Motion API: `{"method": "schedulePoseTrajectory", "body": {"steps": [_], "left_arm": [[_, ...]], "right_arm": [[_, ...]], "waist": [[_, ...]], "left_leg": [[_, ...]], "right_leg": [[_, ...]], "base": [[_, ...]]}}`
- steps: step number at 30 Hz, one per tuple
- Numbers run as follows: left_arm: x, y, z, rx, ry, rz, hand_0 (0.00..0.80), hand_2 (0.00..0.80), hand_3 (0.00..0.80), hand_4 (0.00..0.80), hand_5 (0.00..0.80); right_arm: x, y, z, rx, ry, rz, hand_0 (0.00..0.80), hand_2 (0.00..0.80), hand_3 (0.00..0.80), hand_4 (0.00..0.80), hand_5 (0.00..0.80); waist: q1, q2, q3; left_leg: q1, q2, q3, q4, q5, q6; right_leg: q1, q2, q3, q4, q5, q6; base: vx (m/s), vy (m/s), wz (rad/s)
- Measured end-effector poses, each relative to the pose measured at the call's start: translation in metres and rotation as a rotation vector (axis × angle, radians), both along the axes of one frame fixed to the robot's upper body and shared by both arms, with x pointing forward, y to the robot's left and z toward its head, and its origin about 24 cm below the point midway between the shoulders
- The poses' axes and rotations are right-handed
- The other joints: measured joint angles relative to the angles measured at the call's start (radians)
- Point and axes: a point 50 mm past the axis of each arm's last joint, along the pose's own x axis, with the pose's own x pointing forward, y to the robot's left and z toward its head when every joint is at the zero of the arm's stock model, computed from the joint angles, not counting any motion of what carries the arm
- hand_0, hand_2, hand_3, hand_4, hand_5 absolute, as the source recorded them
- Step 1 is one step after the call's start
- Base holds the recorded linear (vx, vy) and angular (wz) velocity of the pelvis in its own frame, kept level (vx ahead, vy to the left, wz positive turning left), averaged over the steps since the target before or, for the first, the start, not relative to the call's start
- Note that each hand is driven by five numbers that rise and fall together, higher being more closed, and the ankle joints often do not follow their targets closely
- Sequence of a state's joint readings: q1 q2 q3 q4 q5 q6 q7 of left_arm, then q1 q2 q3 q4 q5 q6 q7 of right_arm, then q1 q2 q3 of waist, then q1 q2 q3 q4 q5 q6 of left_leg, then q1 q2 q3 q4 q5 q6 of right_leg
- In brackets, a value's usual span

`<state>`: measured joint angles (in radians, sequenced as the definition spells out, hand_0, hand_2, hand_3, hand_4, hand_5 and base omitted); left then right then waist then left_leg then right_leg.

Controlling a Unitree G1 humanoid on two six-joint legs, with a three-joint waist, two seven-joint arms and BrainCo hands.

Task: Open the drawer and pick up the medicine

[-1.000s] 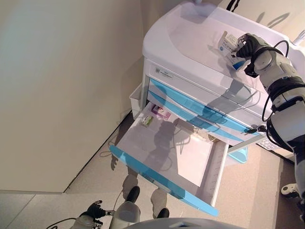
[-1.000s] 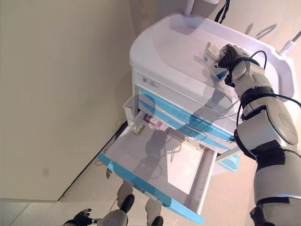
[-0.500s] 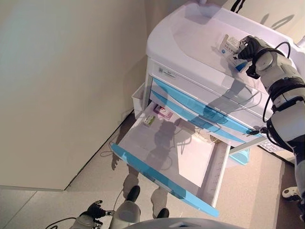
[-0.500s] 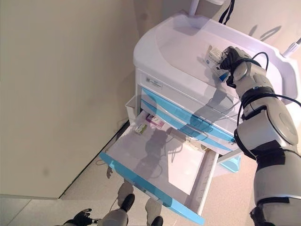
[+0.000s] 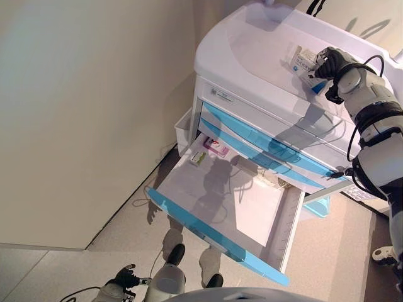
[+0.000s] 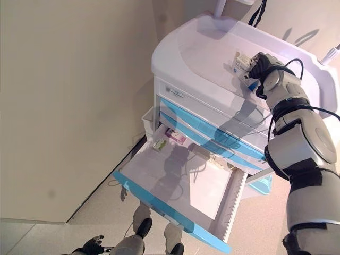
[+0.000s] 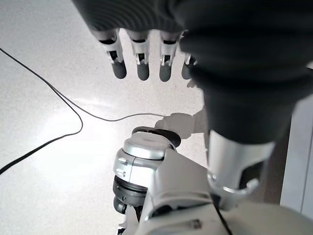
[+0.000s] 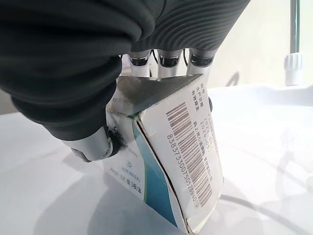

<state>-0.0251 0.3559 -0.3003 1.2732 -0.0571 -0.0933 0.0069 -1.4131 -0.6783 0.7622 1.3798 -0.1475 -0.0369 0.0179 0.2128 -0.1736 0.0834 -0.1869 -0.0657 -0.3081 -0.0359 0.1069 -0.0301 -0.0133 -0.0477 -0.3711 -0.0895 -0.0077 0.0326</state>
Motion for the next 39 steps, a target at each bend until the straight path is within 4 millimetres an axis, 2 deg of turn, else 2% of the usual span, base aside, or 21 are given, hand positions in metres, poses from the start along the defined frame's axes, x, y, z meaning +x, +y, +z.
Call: {"method": "schedulePoseTrajectory", "body": {"steps": [1,5,24,29,31,32,34,36,39], "left_arm": [[0.0,0.0,0.0,0.0,0.0,0.0,0.0,0.0,0.0,0.0,0.0],[0.0,0.0,0.0,0.0,-0.001,0.0,0.0,0.0,0.0,0.0,0.0],[0.001,0.0,0.0,0.0,-0.004,0.003,0.0,0.0,0.0,0.0,0.0],[0.002,0.0,0.001,0.0,-0.01,0.006,0.0,0.0,0.0,0.0,0.0],[0.001,0.001,0.001,0.002,-0.01,0.01,0.0,0.0,0.0,0.0,0.0],[-0.001,0.002,0.0,0.004,-0.009,0.023,0.0,0.0,0.0,0.0,0.0],[-0.007,0.003,0.0,0.012,-0.001,0.039,0.0,0.0,0.0,0.0,0.0],[-0.01,0.005,-0.001,0.014,0.002,0.053,0.0,0.0,0.0,0.0,0.0],[-0.011,0.004,-0.001,0.016,-0.001,0.053,0.0,0.0,0.0,0.0,0.0]], "right_arm": [[0.0,0.0,0.0,0.001,-0.003,0.0,0.0,0.0,0.0,0.0,0.0],[0.002,0.007,-0.005,0.007,0.025,0.022,0.0,0.0,0.0,0.0,0.0],[0.004,0.015,0.004,0.067,-0.057,0.053,0.0,0.0,0.0,0.0,0.0],[0.003,0.029,0.026,0.169,-0.208,0.141,0.0,0.0,0.0,0.0,0.0],[-0.001,0.037,0.044,0.203,-0.3,0.206,0.0,0.0,0.0,0.0,0.0],[-0.007,0.043,0.06,0.203,-0.382,0.266,0.0,0.0,0.0,0.0,0.0],[-0.015,0.047,0.076,0.204,-0.475,0.314,0.0,0.0,0.0,0.0,0.0],[-0.027,0.04,0.092,0.229,-0.584,0.329,0.0,0.0,0.0,0.0,0.0],[-0.042,0.02,0.098,0.304,-0.703,0.303,0.0,0.0,0.0,0.0,0.0]], "waist": [[0.0,0.0,0.0],[-0.001,0.0,0.0],[-0.003,0.0,-0.001],[-0.012,-0.001,0.0],[-0.012,0.0,0.0],[-0.017,0.0,0.001],[-0.029,0.001,0.0],[-0.047,0.004,0.001],[-0.065,0.01,-0.002]], "left_leg": [[0.0,0.0,0.0,0.0,0.0,0.0],[0.0,0.0,0.0,0.0,0.0,0.0],[0.001,0.001,0.001,-0.001,0.0,0.0],[0.017,0.006,0.007,-0.007,0.0,0.0],[0.023,0.006,0.023,-0.011,0.0,0.0],[0.031,0.007,0.039,-0.014,0.001,0.001],[0.057,0.009,0.056,-0.028,0.001,0.002],[0.088,0.011,0.077,-0.043,0.002,0.004],[0.11,0.011,0.095,-0.05,0.002,0.005]], "right_leg": [[0.0,0.0,0.0,0.0,0.0,0.0],[0.0,0.0,0.0,0.0,0.0,0.0],[0.0,-0.003,0.002,0.0,0.0,0.0],[0.009,-0.008,0.005,0.0,0.0,0.0],[0.009,-0.009,0.014,0.001,0.001,0.001],[0.011,-0.01,0.023,0.001,0.002,0.003],[0.022,-0.011,0.036,0.001,0.002,0.004],[0.039,-0.014,0.055,0.001,0.004,0.008],[0.054,-0.018,0.068,0.002,0.006,0.011]], "base": [[0.0,0.0,0.0],[0.0,0.0,0.0],[0.0,0.0,0.0],[-0.004,0.01,-0.01],[-0.012,0.032,-0.14],[-0.004,0.031,-0.22],[0.007,0.037,-0.24],[0.012,0.042,-0.28],[0.007,0.034,-0.21]]}}
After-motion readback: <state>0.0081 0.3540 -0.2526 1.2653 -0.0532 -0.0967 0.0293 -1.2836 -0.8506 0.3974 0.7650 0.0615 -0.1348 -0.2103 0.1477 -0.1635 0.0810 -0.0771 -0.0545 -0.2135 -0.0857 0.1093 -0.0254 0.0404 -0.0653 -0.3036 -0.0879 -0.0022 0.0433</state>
